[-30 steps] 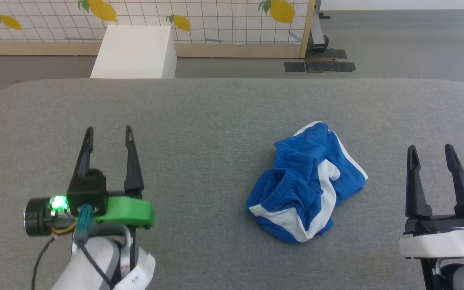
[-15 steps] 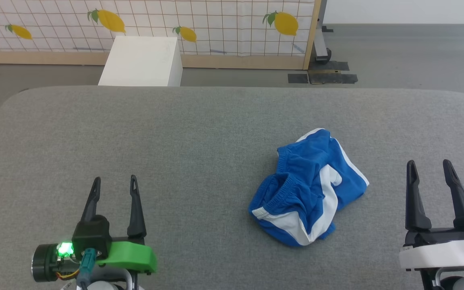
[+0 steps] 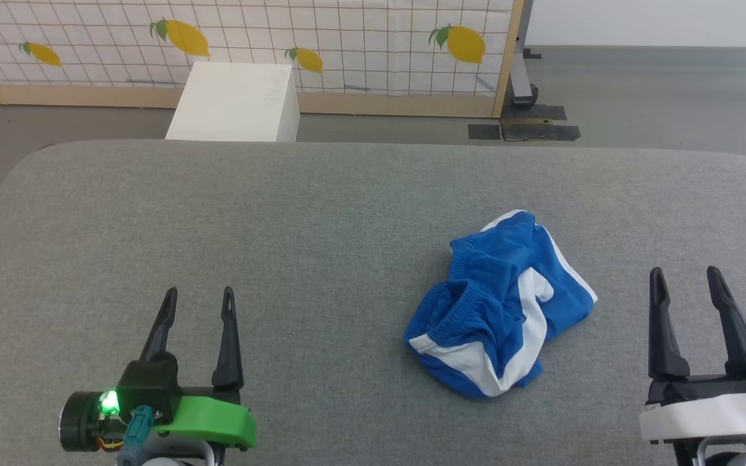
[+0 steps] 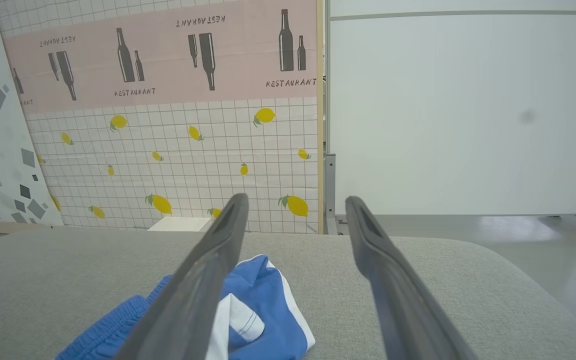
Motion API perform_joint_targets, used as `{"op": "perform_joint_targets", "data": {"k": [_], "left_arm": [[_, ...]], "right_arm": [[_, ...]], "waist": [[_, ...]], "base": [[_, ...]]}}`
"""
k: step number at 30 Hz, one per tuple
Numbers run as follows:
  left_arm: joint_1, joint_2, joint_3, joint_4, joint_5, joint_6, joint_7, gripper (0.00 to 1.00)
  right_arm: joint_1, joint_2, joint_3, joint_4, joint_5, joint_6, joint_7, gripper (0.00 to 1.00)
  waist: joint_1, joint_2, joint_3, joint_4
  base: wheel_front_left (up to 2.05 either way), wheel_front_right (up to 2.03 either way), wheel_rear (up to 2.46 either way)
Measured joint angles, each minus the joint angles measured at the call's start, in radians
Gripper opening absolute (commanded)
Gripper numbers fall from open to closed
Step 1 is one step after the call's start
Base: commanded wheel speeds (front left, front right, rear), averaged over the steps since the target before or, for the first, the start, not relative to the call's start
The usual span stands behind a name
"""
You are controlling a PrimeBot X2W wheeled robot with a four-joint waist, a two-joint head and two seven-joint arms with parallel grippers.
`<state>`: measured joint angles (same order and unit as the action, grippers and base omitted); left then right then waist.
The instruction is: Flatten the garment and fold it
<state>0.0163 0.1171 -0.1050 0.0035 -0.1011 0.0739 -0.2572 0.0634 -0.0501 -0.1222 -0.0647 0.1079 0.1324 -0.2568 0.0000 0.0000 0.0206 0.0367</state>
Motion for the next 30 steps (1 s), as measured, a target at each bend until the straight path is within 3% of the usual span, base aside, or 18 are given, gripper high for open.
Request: {"op": "perform_joint_targets", "data": {"k": [30], "left_arm": [[0.002,-0.049,0.065,0.018,0.061,-0.086,0.000,1.00]], "right_arm": [[0.000,0.000,0.001,0.006,0.000,0.000,0.000,1.00]], "waist": [[0.0000,0.0000,-0.001,-0.008]], "base": [[0.00,0.00,0.00]]}}
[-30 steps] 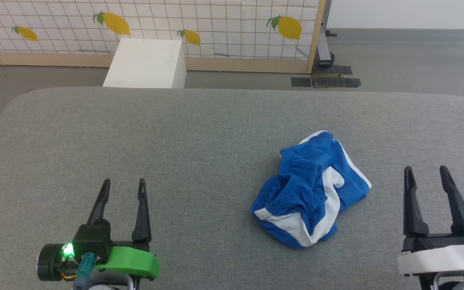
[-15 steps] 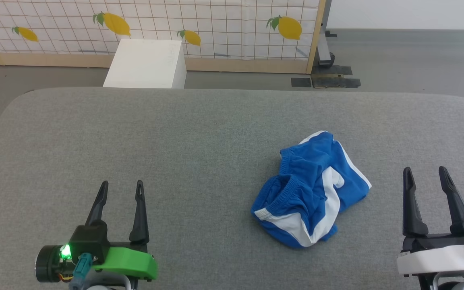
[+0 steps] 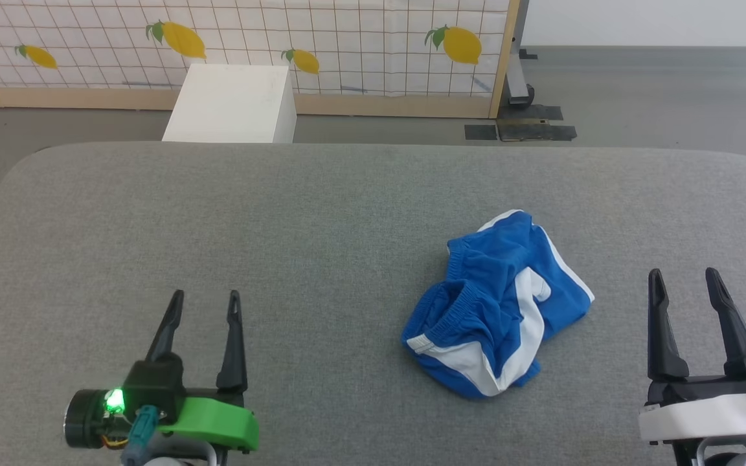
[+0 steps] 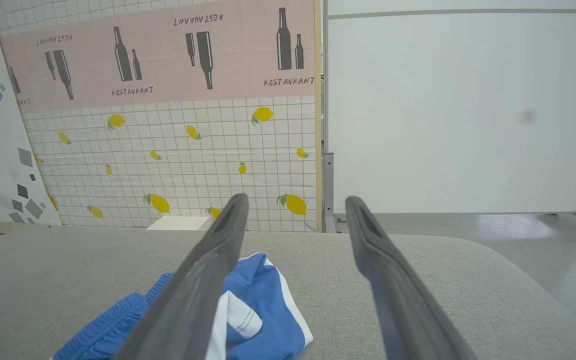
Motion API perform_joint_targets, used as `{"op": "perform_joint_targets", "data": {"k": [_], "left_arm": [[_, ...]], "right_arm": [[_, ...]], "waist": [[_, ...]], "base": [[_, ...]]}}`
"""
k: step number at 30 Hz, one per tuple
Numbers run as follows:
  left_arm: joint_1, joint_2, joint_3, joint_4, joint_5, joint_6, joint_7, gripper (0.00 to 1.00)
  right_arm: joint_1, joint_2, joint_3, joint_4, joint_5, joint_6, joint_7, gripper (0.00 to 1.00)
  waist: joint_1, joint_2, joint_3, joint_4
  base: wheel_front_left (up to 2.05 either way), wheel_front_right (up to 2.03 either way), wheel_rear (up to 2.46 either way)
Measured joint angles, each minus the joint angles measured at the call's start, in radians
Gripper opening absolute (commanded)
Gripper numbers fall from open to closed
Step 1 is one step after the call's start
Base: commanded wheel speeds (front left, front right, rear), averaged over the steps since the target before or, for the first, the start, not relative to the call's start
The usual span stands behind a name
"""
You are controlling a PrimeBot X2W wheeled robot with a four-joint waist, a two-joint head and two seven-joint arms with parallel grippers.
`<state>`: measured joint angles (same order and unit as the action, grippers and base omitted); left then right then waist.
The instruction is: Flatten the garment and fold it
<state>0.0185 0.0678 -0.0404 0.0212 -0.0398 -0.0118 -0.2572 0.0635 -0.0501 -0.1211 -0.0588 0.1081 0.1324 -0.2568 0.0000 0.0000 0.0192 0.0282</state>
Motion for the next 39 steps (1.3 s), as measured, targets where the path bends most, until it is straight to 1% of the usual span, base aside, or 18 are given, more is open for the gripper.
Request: {"op": "perform_joint_targets", "data": {"k": [4,7,10,13,14,17,19,22,24,26,30,36,37,39], "left_arm": [[-0.041,0.000,-0.040,0.005,0.016,-0.040,0.000,1.00],[-0.119,0.003,-0.102,0.034,0.024,-0.076,0.000,1.00],[-0.201,0.020,-0.204,0.098,0.040,-0.103,-0.001,1.00],[-0.286,0.057,-0.322,0.178,0.058,-0.112,0.007,1.00],[-0.306,0.069,-0.351,0.195,0.057,-0.112,0.022,1.00],[-0.373,0.129,-0.522,0.227,0.034,-0.114,0.109,1.00],[-0.408,0.158,-0.641,0.238,-0.031,-0.115,0.200,1.00],[-0.458,0.189,-0.772,0.225,-0.122,-0.116,0.310,1.00],[-0.502,0.203,-0.826,0.211,-0.170,-0.116,0.367,1.00],[-0.546,0.216,-0.881,0.200,-0.244,-0.116,0.439,1.00],[-0.626,0.248,-0.980,0.208,-0.335,-0.117,0.569,1.00],[-0.716,0.276,-1.087,0.272,-0.462,-0.117,0.675,1.00],[-0.728,0.278,-1.102,0.285,-0.479,-0.117,0.677,1.00],[-0.752,0.281,-1.116,0.310,-0.481,-0.117,0.661,1.00]], "right_arm": [[0.000,0.000,-0.003,-0.001,0.002,0.000,0.000,1.00],[-0.001,0.000,-0.005,-0.002,0.007,0.000,0.000,1.00],[-0.001,0.000,-0.005,-0.002,0.007,0.000,0.000,1.00],[-0.002,0.000,0.002,-0.002,0.007,0.000,0.000,1.00],[-0.002,0.000,0.004,-0.002,0.007,0.000,0.000,1.00],[-0.005,0.000,0.005,-0.003,0.007,0.000,0.000,1.00],[-0.007,0.000,0.004,-0.005,0.007,0.000,0.000,1.00],[-0.007,0.000,0.001,-0.007,0.007,0.000,0.000,1.00],[-0.009,0.000,-0.004,-0.007,0.007,0.000,0.000,1.00],[-0.013,0.000,-0.006,-0.010,0.008,0.000,0.000,1.00],[-0.032,0.000,-0.002,-0.013,0.008,0.000,0.000,1.00],[-0.060,0.000,0.001,-0.013,0.009,0.000,0.000,1.00],[-0.063,0.000,0.003,-0.013,0.009,0.000,0.000,1.00],[-0.067,0.000,0.007,-0.013,0.009,0.000,0.000,1.00]], "waist": [[0.0000,0.0000,0.009,0.004],[0.0000,0.0000,0.019,0.010],[0.0000,0.0000,0.026,0.018],[0.0001,0.0000,0.032,0.019],[0.0001,0.0000,0.033,0.017],[0.0001,0.0000,0.039,0.006],[0.0001,0.0000,0.048,-0.003],[0.0001,0.0000,0.065,-0.014],[0.0001,0.0000,0.078,-0.021],[0.0001,0.0000,0.092,-0.028],[0.0001,0.0000,0.119,-0.041],[0.0001,0.0000,0.154,-0.064],[0.0001,0.0000,0.159,-0.068],[0.0001,0.0000,0.168,-0.076]], "base": [[0.00,0.00,0.00],[0.00,0.00,0.00],[0.00,0.00,0.00],[0.00,0.00,0.00],[0.00,0.00,0.00],[0.00,0.00,0.00],[0.00,0.00,0.00],[0.00,0.00,0.00],[0.00,0.00,0.00],[0.00,0.00,0.00],[0.00,0.00,0.00],[0.00,0.00,0.00],[0.00,0.00,0.00],[0.00,0.00,0.00]]}}
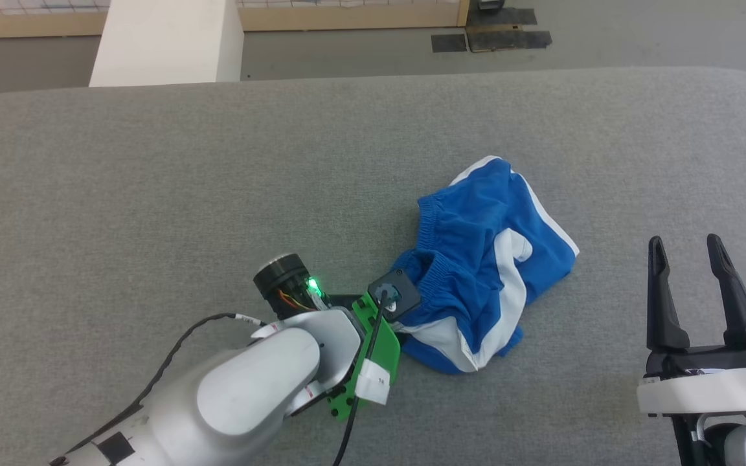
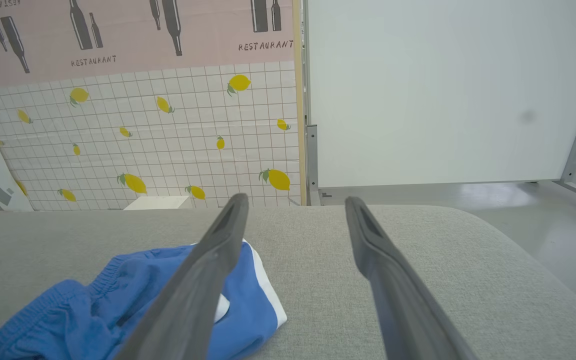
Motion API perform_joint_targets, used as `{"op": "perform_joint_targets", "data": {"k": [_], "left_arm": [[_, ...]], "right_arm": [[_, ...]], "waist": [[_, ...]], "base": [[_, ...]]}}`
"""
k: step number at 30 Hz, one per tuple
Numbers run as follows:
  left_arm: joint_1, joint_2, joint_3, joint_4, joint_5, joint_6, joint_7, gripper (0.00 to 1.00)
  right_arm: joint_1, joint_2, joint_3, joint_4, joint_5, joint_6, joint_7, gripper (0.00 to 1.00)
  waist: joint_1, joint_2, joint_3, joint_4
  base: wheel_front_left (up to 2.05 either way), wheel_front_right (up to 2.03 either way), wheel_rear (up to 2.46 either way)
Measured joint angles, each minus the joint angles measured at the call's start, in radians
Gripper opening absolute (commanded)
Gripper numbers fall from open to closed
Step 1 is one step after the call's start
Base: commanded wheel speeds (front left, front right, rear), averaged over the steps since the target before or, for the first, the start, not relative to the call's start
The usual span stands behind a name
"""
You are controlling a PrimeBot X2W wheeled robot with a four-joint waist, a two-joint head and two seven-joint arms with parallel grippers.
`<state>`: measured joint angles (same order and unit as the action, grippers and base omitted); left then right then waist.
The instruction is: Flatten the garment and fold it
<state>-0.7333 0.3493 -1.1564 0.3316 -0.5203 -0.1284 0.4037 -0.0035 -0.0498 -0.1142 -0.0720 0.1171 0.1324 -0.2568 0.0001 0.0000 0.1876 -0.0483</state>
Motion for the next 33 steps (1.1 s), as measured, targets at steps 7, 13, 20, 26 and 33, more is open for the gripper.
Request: {"op": "perform_joint_targets", "data": {"k": [7,13,20,26,33], "left_arm": [[-0.026,-0.004,-0.049,0.052,-0.034,0.000,-0.056,0.00],[-0.002,0.009,0.003,0.045,-0.094,0.018,-0.177,0.00],[0.141,0.125,0.108,-0.017,-0.185,0.117,-0.281,0.00],[0.236,0.210,0.198,-0.032,-0.293,0.175,-0.317,0.00],[0.303,0.266,0.262,0.013,-0.350,0.219,-0.359,0.42]], "right_arm": [[-0.001,0.000,-0.012,0.000,0.007,0.000,0.000,1.00],[-0.001,0.000,-0.030,0.001,0.009,0.000,0.000,1.00],[-0.001,0.000,-0.034,0.002,0.008,0.000,0.000,1.00],[0.000,0.000,-0.017,0.006,0.008,0.000,0.000,1.00],[0.003,0.000,-0.009,0.021,0.008,0.000,0.000,1.00]], "waist": [[0.0000,0.0000,0.031,-0.014],[0.0000,0.0000,0.030,0.007],[-0.0001,0.0000,0.008,0.066],[-0.0001,0.0000,-0.006,0.118],[-0.0001,0.0000,-0.021,0.130]], "base": [[0.00,0.00,0.00],[0.00,0.00,0.00],[0.00,0.00,0.00],[0.00,0.00,0.00],[0.00,0.00,0.00]]}}
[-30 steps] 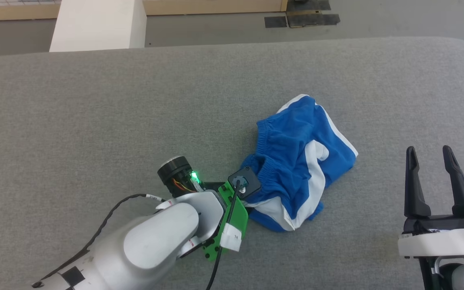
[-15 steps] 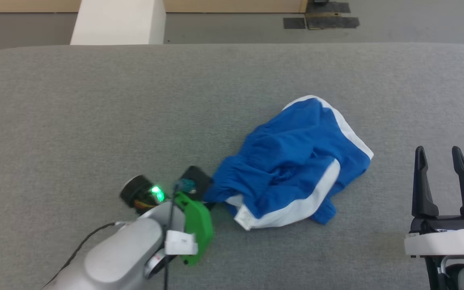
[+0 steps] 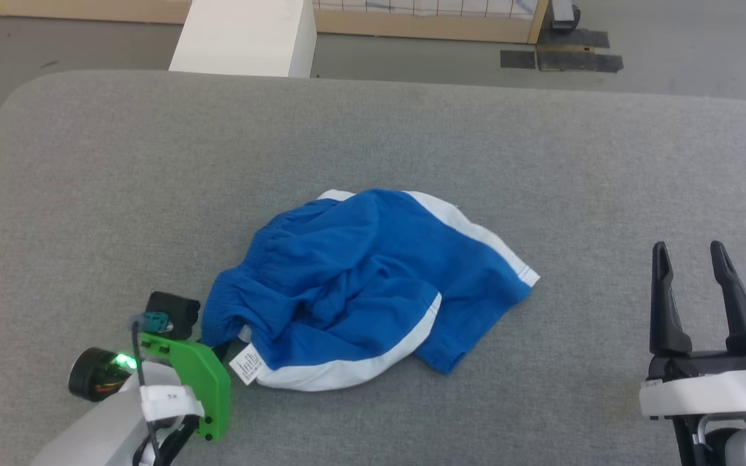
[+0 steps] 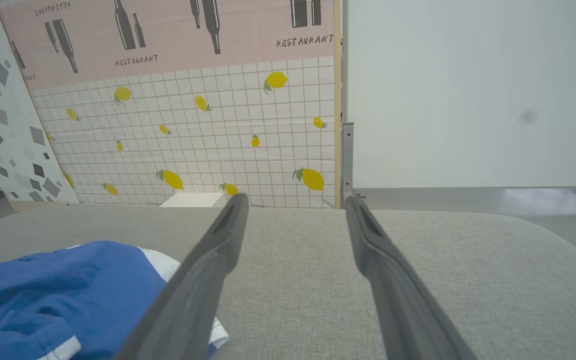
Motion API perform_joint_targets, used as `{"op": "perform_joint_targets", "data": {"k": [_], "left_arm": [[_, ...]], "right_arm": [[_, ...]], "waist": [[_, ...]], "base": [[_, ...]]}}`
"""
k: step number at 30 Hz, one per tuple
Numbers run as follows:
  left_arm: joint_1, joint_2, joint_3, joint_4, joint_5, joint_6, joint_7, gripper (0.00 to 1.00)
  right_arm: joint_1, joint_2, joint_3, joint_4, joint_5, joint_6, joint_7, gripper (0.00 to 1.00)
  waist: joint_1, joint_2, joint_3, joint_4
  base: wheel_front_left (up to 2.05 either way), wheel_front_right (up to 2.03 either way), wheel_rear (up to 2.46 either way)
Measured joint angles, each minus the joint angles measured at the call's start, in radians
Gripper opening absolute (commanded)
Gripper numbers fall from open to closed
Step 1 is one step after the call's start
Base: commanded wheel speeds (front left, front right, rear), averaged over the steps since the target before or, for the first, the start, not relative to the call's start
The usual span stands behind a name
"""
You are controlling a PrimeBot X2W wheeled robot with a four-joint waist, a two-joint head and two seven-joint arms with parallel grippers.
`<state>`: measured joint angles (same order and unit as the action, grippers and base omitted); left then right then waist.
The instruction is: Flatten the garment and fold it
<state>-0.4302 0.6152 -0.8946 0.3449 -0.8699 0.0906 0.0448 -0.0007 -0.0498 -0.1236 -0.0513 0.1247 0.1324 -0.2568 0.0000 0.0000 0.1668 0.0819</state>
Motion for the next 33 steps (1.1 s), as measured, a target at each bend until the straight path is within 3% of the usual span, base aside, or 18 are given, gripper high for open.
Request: {"op": "perform_joint_targets", "data": {"k": [1,8,15,21,24,27,30,33], "left_arm": [[0.006,0.000,0.005,-0.002,-0.005,0.001,-0.016,1.00],[0.048,-0.008,0.032,-0.063,-0.005,0.035,-0.147,1.00],[0.108,0.026,0.081,-0.202,0.032,0.127,-0.255,1.00],[0.169,0.028,0.198,-0.286,0.113,0.218,-0.297,1.00],[0.206,-0.009,0.318,-0.344,0.234,0.259,-0.299,1.00],[0.265,-0.065,0.431,-0.389,0.362,0.290,-0.303,1.00],[0.331,-0.136,0.522,-0.425,0.463,0.292,-0.303,1.00],[0.384,-0.213,0.609,-0.453,0.538,0.267,-0.303,1.00]], "right_arm": [[0.004,0.000,-0.001,0.005,0.000,0.000,0.000,1.00],[0.024,0.000,-0.009,0.019,-0.019,0.000,0.000,1.00],[0.008,0.000,-0.021,0.016,-0.088,0.000,0.000,1.00],[-0.078,-0.001,0.006,0.028,-0.175,0.000,0.000,1.00],[-0.133,-0.013,0.055,0.078,-0.225,0.000,0.000,1.00],[-0.207,-0.075,0.120,0.182,-0.239,0.000,0.000,1.00],[-0.288,-0.158,0.221,0.313,-0.224,0.000,0.059,1.00],[-0.382,-0.244,0.365,0.412,-0.146,0.000,0.186,1.00]], "waist": [[0.0000,0.0000,-0.005,0.000],[-0.0001,0.0000,-0.066,0.011],[-0.0001,0.0000,-0.133,0.045],[-0.0001,0.0000,-0.161,0.076],[-0.0001,0.0000,-0.166,0.080],[-0.0001,0.0000,-0.162,0.073],[-0.0001,0.0000,-0.158,0.068],[-0.0001,0.0001,-0.150,0.069]], "base": [[0.00,0.00,0.00],[0.00,0.00,0.00],[0.00,0.00,0.00],[0.00,0.00,0.00],[0.00,0.00,0.00],[0.00,0.00,0.00],[0.00,0.00,0.00],[0.00,0.00,0.00]]}}
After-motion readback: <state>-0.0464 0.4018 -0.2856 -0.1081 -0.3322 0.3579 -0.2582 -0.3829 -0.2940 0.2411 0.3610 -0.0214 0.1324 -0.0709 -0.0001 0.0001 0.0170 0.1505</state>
